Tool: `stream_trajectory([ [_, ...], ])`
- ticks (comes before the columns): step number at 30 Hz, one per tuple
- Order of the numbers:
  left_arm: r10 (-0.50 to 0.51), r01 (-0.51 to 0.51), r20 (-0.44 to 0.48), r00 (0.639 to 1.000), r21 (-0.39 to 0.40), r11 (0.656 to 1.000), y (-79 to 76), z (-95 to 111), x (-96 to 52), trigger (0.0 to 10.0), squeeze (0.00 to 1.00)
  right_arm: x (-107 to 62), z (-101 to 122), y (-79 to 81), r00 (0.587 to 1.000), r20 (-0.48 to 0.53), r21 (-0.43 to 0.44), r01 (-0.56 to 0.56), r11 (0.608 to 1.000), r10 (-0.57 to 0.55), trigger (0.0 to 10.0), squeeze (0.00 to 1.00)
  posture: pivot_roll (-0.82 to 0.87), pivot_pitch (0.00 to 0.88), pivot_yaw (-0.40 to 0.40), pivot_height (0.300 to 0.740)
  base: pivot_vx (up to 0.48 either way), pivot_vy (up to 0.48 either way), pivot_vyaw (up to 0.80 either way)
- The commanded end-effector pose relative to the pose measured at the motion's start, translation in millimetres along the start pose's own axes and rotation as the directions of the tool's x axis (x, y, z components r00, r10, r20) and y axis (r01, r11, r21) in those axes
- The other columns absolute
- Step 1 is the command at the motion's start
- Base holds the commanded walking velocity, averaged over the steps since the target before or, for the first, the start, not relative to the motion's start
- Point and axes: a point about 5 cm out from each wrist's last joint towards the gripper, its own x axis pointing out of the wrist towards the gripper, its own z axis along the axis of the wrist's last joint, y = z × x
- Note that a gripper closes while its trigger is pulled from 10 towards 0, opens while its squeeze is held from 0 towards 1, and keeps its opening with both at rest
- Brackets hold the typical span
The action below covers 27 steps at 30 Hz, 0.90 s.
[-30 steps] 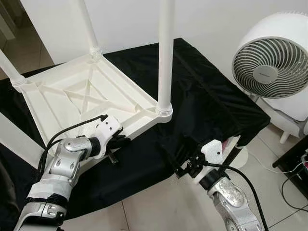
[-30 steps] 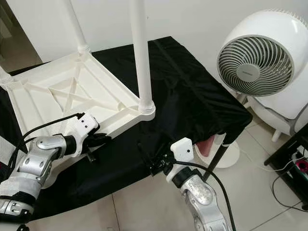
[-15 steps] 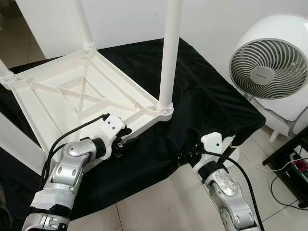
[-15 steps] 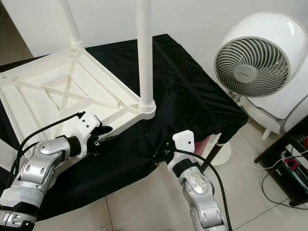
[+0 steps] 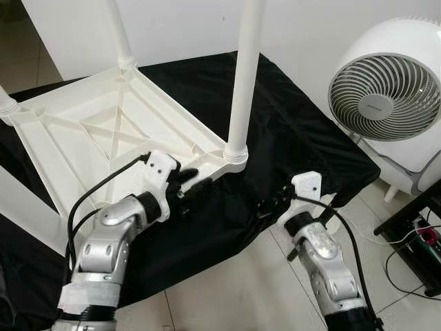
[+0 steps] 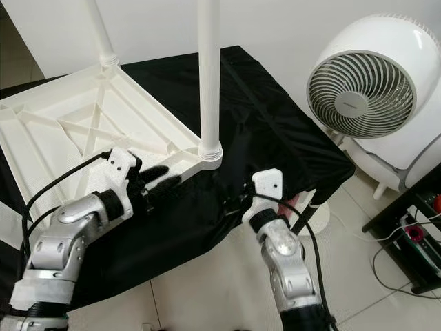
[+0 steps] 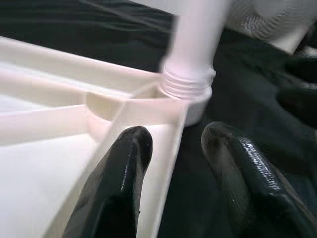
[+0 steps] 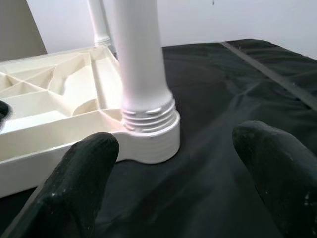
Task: Building children table
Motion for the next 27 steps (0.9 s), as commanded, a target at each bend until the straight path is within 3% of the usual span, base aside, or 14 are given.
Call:
stream_trajectory([
  [1,0.028,-0.027,0.013,1.000,-0.025,0.999,-1.1,2,-1.9,10.0,0.00,1.3,-2,-4.0,1.000,-0.003,-0.001,0.000,1.000,0.000,10.0,1.00,0.05,0.096,-0.002,0.740,0.000,0.000,0.00],
  [2,0.044,-0.043,0.023,0.999,-0.033,0.999,-2.4,4,-1.6,10.0,0.00,6.4,1,-7.2,1.000,0.005,-0.009,-0.012,1.000,0.012,10.0,0.00,0.05,0.087,-0.007,0.740,0.000,0.000,0.00],
  [10,0.140,-0.138,0.029,0.990,-0.052,0.989,-4.7,1,3.6,10.0,0.00,29.5,8,-17.7,0.996,0.029,-0.021,-0.084,0.996,0.085,10.0,0.00,0.06,0.073,-0.034,0.740,0.000,0.000,0.00],
  [15,0.198,-0.198,0.023,0.980,0.004,0.980,-8.3,0,8.6,10.0,0.00,50.5,13,-24.3,0.987,0.032,-0.011,-0.156,0.988,0.156,10.0,0.00,0.07,0.059,-0.065,0.740,0.000,0.000,0.00],
  [27,0.210,-0.210,0.047,0.977,-0.019,0.978,-23.3,-3,7.9,10.0,0.00,74.1,14,-39.3,0.977,-0.011,-0.038,-0.215,0.976,0.215,10.0,0.00,0.07,0.041,-0.080,0.740,0.000,0.000,0.00],
])
